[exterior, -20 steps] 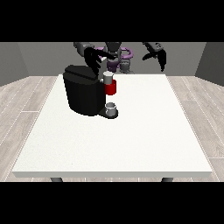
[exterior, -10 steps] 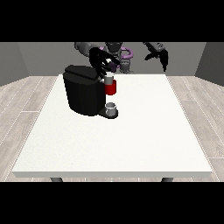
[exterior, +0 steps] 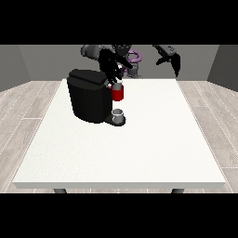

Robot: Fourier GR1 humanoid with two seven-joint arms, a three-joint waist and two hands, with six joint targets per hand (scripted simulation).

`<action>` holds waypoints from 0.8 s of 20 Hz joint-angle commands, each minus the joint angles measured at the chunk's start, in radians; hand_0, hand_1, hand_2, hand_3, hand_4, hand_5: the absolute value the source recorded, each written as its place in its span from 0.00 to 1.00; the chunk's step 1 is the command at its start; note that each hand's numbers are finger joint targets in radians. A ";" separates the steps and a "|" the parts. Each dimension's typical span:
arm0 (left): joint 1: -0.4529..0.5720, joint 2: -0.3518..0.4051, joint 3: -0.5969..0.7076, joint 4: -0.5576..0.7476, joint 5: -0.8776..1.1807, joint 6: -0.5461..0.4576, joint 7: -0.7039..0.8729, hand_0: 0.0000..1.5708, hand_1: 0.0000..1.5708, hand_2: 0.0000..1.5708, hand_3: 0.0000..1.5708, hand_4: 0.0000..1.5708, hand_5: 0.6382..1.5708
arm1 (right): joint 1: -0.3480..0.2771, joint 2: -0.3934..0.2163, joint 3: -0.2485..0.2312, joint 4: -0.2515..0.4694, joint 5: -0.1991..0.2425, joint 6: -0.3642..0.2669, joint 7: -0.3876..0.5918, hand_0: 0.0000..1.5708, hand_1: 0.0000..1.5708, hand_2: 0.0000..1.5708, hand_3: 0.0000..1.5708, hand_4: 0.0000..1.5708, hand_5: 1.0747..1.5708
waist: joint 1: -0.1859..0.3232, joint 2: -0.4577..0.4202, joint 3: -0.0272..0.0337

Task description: Insert the coffee pod into the coffee machine and close the lid

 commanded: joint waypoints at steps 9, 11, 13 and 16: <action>-0.116 -0.020 -0.044 -0.009 0.006 -0.033 -0.006 0.00 0.00 0.00 0.00 0.20 1.00 | -0.154 0.032 0.012 -0.092 -0.020 0.034 -0.160 0.00 0.00 0.00 0.00 0.00 1.00 | 0.190 0.131 -0.0373; -0.155 -0.013 -0.051 -0.020 0.011 -0.048 0.031 0.00 0.00 0.00 0.00 0.19 1.00 | -0.207 0.042 0.007 -0.055 -0.013 0.013 -0.178 0.00 0.00 0.00 0.00 0.00 1.00 | 0.217 0.155 -0.0383; -0.157 0.005 -0.014 0.000 0.024 -0.041 0.009 0.00 0.00 0.00 0.00 0.19 1.00 | -0.208 0.085 0.025 -0.052 -0.018 0.006 -0.212 0.00 0.00 0.00 0.00 0.00 1.00 | 0.178 0.162 -0.0392; -0.164 -0.023 -0.074 -0.061 -0.005 -0.038 0.025 0.00 0.00 0.00 0.00 0.22 1.00 | -0.264 0.071 -0.003 0.045 0.000 -0.025 -0.265 0.00 0.00 0.00 0.00 0.03 1.00 | 0.222 0.190 -0.0390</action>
